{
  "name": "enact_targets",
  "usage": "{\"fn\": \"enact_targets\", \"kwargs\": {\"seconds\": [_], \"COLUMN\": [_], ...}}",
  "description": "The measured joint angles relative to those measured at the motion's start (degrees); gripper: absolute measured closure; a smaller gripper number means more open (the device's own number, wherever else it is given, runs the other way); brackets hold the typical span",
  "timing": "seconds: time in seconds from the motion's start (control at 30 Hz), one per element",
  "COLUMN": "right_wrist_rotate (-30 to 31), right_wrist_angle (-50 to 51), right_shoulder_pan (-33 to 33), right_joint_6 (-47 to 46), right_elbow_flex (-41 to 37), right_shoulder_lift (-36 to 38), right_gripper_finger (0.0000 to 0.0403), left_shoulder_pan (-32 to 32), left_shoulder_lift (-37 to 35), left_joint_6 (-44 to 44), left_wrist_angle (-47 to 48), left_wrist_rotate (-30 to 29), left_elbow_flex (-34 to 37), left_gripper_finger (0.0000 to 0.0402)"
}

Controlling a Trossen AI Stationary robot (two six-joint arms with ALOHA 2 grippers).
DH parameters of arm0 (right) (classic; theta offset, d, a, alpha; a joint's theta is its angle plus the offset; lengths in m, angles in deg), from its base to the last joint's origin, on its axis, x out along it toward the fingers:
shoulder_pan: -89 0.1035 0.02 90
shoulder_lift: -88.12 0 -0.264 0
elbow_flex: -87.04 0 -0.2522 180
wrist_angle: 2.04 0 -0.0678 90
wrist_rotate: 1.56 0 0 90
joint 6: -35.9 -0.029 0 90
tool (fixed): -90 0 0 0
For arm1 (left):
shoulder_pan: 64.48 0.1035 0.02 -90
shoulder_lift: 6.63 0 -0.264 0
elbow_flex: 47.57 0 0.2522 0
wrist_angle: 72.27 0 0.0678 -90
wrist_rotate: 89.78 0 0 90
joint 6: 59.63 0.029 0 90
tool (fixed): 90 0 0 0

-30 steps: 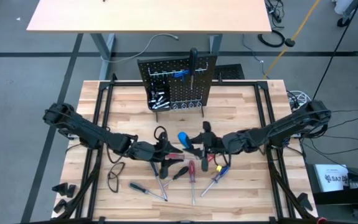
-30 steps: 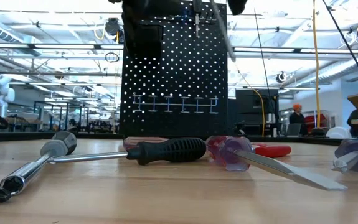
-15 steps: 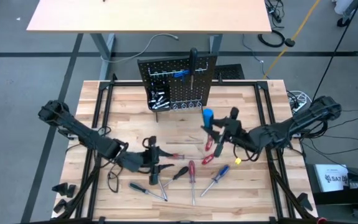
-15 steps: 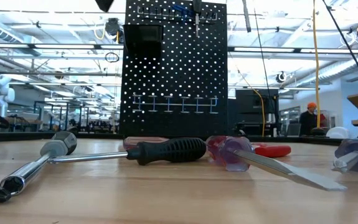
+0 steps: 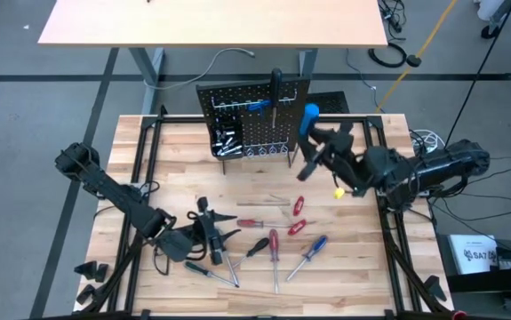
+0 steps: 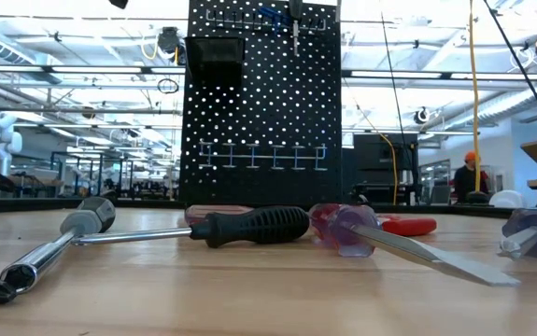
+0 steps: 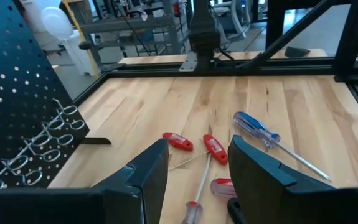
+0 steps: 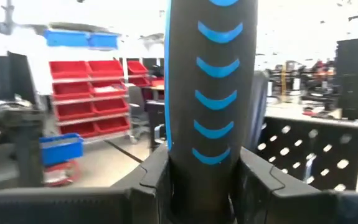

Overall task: Hang tools onto peg board
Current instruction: Hang the blue-black screwdriver on the pegboard

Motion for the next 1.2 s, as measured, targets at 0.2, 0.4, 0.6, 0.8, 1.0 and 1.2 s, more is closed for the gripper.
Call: {"fn": "enact_targets", "kwargs": {"seconds": [0.2,0.4,0.6,0.8,1.0,1.2], "right_wrist_rotate": [-0.3,-0.2,-0.3,-0.4,-1.8,-1.8], "right_wrist_angle": [7.1,11.8,12.5,12.2,11.6,11.1], "right_shoulder_pan": [-5.5,-10.4,-14.0,-16.6,-18.6,-20.1], "right_joint_6": [-0.2,-0.8,-3.0,-5.0,-5.9,-5.6], "right_elbow_flex": [9.2,15.1,15.7,15.7,15.7,15.7], "right_shoulder_lift": [-4.9,-9.5,-10.2,-10.7,-12.2,-12.8], "right_gripper_finger": [0.0294,0.0294,0.0294,0.0294,0.0294,0.0294], "left_shoulder_pan": [0.0,-0.2,-1.1,-1.2,-1.3,-1.3], "left_shoulder_lift": [0.0,0.0,0.0,0.0,0.0,0.0], "left_joint_6": [1.4,1.3,2.8,3.9,4.1,4.0], "left_wrist_angle": [0.0,0.0,0.0,0.0,0.0,0.0], "left_wrist_rotate": [0.0,0.2,0.7,0.7,0.7,0.7], "left_elbow_flex": [0.0,0.0,0.0,0.0,0.0,0.0], "left_gripper_finger": [0.0233,0.0233,0.0233,0.0233,0.0233,0.0233]}}
